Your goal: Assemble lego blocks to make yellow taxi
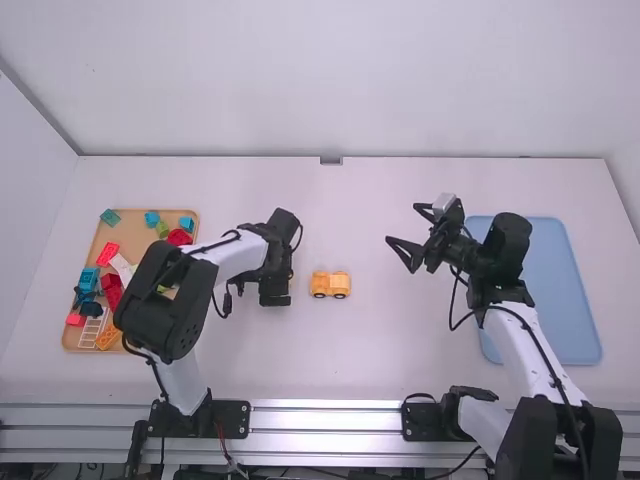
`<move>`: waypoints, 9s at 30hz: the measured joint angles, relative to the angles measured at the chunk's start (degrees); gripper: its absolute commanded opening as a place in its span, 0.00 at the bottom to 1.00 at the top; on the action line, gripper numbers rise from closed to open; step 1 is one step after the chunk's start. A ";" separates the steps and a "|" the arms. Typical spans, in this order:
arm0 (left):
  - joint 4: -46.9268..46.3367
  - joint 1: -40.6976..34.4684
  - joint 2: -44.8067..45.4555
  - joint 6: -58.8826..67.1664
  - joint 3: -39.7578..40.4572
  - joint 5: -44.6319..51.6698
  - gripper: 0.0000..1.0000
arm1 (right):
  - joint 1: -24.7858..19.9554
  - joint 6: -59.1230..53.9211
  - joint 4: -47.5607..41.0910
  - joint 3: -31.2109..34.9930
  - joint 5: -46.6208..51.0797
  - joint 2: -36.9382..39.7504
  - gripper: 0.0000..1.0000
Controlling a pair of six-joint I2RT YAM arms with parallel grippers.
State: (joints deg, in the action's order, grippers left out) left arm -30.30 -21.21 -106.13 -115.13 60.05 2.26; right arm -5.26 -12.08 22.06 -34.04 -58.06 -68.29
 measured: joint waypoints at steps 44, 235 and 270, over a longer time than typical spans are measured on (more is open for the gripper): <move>-17.51 14.16 5.66 176.65 15.65 11.56 0.99 | 0.00 0.07 -0.11 0.00 1.42 0.00 0.98; 38.99 10.80 -6.80 176.39 -12.76 57.27 0.02 | 21.97 -33.24 23.30 -6.86 -3.28 -57.44 0.47; 40.68 10.54 -6.80 176.36 -12.76 56.19 0.36 | 21.97 -32.35 23.19 -7.15 -2.99 -57.42 0.49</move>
State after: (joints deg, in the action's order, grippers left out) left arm 10.37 -10.68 -112.92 61.23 47.29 58.46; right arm 16.71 -44.42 45.25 -41.19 -61.06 -125.71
